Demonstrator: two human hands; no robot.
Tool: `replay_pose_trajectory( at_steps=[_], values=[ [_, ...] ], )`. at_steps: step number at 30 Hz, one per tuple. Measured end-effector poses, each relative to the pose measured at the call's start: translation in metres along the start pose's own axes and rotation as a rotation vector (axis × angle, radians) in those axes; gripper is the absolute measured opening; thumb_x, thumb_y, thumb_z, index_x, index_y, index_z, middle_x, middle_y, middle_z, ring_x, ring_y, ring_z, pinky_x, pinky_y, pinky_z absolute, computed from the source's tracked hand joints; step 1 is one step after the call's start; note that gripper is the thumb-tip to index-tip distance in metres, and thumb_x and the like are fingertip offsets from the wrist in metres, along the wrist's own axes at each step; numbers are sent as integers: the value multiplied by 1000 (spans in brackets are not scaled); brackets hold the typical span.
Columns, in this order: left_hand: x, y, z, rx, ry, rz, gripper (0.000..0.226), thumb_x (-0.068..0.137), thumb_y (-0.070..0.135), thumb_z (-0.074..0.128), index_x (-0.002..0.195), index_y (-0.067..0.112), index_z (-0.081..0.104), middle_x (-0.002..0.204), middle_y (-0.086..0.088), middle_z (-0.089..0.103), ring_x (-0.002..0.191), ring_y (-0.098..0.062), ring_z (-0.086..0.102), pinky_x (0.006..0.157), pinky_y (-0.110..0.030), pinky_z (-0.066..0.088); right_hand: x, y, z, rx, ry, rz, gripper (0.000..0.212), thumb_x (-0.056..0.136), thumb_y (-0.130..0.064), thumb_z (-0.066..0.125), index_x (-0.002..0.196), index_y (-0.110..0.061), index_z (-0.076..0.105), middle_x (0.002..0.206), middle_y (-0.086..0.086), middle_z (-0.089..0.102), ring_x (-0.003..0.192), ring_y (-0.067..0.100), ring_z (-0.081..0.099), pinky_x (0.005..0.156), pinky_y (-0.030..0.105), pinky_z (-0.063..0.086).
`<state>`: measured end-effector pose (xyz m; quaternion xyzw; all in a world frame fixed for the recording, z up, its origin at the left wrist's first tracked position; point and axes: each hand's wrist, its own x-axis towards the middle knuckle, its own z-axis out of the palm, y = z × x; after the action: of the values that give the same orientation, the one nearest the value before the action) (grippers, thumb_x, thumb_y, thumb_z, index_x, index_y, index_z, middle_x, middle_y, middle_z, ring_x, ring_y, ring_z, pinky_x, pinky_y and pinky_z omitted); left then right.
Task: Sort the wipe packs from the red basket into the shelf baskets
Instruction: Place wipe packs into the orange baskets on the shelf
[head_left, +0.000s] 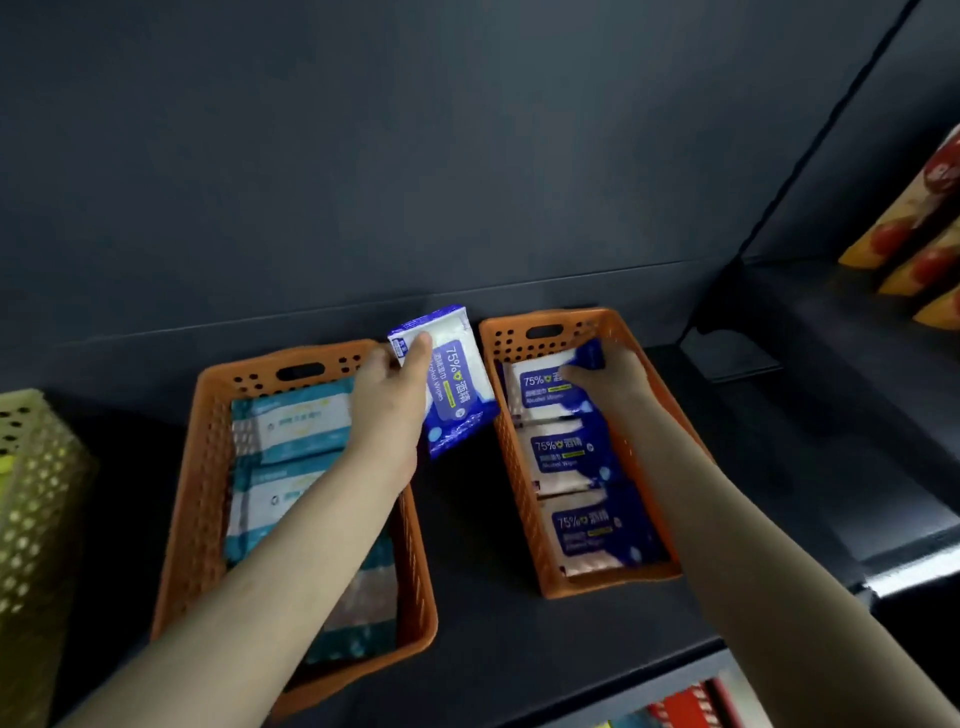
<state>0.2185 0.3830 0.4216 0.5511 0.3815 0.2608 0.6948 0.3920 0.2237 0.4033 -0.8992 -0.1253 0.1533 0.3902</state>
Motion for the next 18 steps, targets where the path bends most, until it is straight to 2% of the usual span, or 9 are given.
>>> replay_pose_trajectory(
  at_steps=[4, 7, 10, 12, 15, 17, 18],
  values=[
    [9, -1, 0, -51, 1, -28, 33, 87, 46, 66, 105, 20, 59, 94, 3, 75, 84, -12, 73, 73, -33, 55, 6, 4, 5, 7, -65, -3, 36, 82, -24, 75, 113, -18, 58, 101, -3, 61, 104, 22, 60, 89, 35, 46],
    [9, -2, 0, -103, -8, -80, 32, 84, 46, 69, 105, 24, 58, 96, 3, 75, 86, -12, 73, 72, -33, 56, 4, 9, 10, -89, -125, -103, 58, 76, -23, 80, 125, -24, 50, 115, -6, 60, 110, 17, 55, 90, 30, 38],
    [6, -1, -1, -154, -13, -123, 26, 85, 42, 70, 102, 25, 57, 94, 3, 75, 86, -12, 73, 72, -33, 56, 0, 12, 19, -189, -72, -184, 68, 75, -19, 80, 134, -20, 44, 127, 1, 59, 117, 21, 55, 93, 28, 37],
    [3, 4, -2, -217, -17, -110, 20, 88, 34, 69, 99, 23, 56, 88, 5, 75, 83, -11, 74, 69, -31, 55, 0, 11, 19, -218, -20, -186, 66, 76, -20, 80, 132, -18, 46, 126, 2, 61, 117, 23, 56, 93, 28, 37],
    [-5, 13, -7, -347, 3, -67, 12, 92, 18, 64, 96, 20, 53, 86, 3, 73, 81, -12, 72, 70, -30, 56, -3, 1, 11, -192, 55, -174, 50, 84, -28, 74, 128, -19, 53, 120, -3, 64, 109, 16, 60, 84, 22, 38],
    [-12, 20, -12, -410, 8, -38, 12, 93, 8, 58, 95, 17, 51, 97, -7, 69, 89, -18, 70, 77, -35, 57, -13, -12, 1, -104, 14, -162, 33, 90, -40, 65, 120, -26, 60, 112, -13, 64, 97, 5, 57, 76, 18, 39],
    [-16, 22, -14, -445, 5, -26, 13, 93, 4, 56, 95, 16, 50, 100, -10, 67, 91, -21, 68, 78, -36, 57, -22, -19, -3, -14, -64, -150, 25, 91, -46, 60, 112, -33, 63, 108, -18, 65, 95, 1, 57, 74, 17, 41]
  ],
)
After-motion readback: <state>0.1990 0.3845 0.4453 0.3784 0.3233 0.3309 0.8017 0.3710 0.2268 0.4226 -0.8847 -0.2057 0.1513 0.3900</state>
